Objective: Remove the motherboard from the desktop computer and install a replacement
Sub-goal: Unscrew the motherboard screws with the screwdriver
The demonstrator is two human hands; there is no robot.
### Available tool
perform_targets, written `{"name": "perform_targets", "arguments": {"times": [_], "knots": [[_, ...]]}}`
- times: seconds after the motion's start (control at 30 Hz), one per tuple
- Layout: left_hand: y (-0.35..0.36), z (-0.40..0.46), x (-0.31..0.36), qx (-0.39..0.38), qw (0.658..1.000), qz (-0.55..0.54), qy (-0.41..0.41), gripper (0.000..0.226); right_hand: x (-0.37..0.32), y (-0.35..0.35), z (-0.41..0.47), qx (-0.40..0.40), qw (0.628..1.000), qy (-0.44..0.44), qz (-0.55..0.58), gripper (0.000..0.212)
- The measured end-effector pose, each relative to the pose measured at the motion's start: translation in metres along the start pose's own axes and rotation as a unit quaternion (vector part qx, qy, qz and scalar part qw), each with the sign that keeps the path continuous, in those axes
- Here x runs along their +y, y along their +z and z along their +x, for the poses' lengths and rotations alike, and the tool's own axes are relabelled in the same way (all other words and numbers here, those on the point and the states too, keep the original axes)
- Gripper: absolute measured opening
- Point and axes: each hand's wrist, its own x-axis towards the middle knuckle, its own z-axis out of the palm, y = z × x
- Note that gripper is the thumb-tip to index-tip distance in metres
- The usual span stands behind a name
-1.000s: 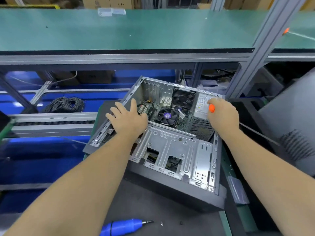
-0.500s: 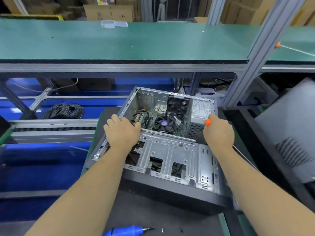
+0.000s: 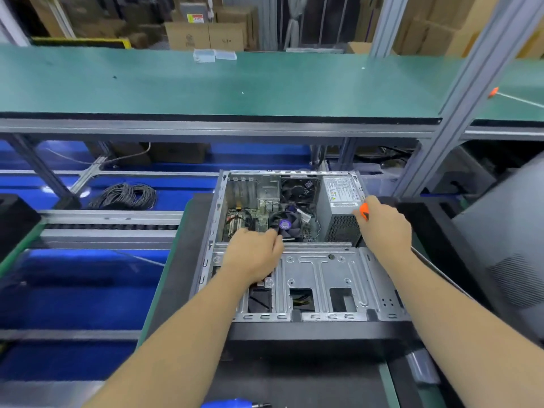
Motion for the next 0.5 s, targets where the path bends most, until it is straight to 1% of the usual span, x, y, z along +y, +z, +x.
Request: {"name": "perform_targets", "arguments": {"times": [0.03,0.1,0.2,0.37,0.5], "knots": [[0.003,0.000,0.000,0.014,1.000,0.005,0.001,0.045,-0.001,-0.002,-0.002,-0.007,1.000,0.000,-0.007,0.022],[0.005,-0.001,-0.001,0.037,0.999,0.000,0.005,0.053,-0.002,-0.006,-0.005,-0.032,0.999,0.000,-0.023,0.016],[0.005,-0.006,-0.001,0.051,0.998,-0.019,0.010,0.055,-0.002,-0.012,-0.010,-0.054,0.998,0.014,-0.023,0.008],[0.011,-0.025,-0.003,0.054,0.998,-0.008,0.009,0.056,-0.003,-0.015,-0.032,-0.064,0.996,0.014,-0.059,0.014],[0.011,-0.028,-0.003,0.047,0.999,0.016,0.019,0.054,-0.005,-0.014,-0.034,-0.042,0.997,0.010,-0.068,0.009]]}}
